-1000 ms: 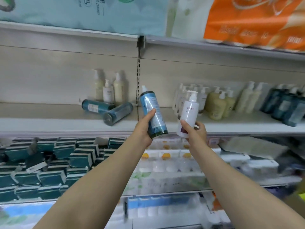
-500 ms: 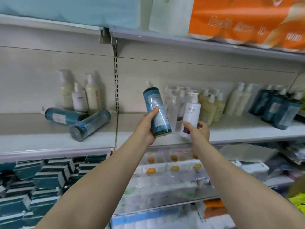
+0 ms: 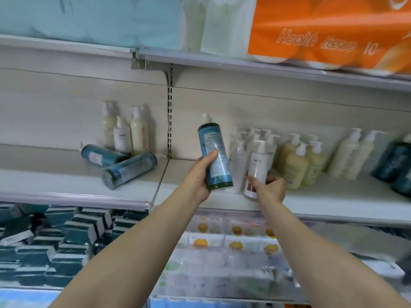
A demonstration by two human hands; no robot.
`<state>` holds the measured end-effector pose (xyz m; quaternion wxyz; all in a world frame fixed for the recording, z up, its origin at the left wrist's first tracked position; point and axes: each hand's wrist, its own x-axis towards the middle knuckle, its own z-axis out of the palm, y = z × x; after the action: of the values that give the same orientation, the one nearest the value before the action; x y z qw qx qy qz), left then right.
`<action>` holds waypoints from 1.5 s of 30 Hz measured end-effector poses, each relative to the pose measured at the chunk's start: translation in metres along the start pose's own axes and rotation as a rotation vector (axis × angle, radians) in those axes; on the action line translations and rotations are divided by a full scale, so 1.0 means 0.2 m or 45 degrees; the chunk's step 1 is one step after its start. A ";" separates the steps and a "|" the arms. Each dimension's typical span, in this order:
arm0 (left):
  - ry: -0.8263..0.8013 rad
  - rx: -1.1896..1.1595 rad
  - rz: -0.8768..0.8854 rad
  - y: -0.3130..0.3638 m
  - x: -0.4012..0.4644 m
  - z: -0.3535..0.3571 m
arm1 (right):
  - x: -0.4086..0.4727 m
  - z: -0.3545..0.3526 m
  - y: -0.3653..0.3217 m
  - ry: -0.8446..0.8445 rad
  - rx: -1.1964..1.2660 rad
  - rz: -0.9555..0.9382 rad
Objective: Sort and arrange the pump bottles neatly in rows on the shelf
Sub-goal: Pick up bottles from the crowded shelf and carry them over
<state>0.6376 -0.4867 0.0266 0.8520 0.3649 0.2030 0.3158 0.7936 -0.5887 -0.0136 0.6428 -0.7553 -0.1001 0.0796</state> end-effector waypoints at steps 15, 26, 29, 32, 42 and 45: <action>0.173 0.009 0.083 -0.32 -0.32 0.32 | -0.01 -0.32 0.00 -0.346 -0.095 0.037; 0.101 0.069 0.068 -0.63 -0.44 0.64 | -0.03 -0.70 -0.01 -0.486 0.276 0.027; 0.106 0.128 0.071 -0.69 -0.43 0.73 | -0.03 -0.82 -0.05 -0.598 0.420 0.006; 0.070 0.145 0.057 -0.73 -0.41 0.82 | -0.02 -0.93 -0.06 -0.673 0.506 -0.033; -0.083 0.154 -0.122 -0.90 -0.21 1.13 | 0.25 -1.25 0.04 -0.703 0.313 -0.148; -0.159 0.210 -0.162 -0.95 -0.13 1.19 | 0.32 -1.31 0.05 -0.630 0.343 -0.167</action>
<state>0.8306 -0.7242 0.0421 0.8484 0.4391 0.1974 0.2199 0.9212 -0.8250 0.0184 0.6971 -0.6128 -0.2909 0.2323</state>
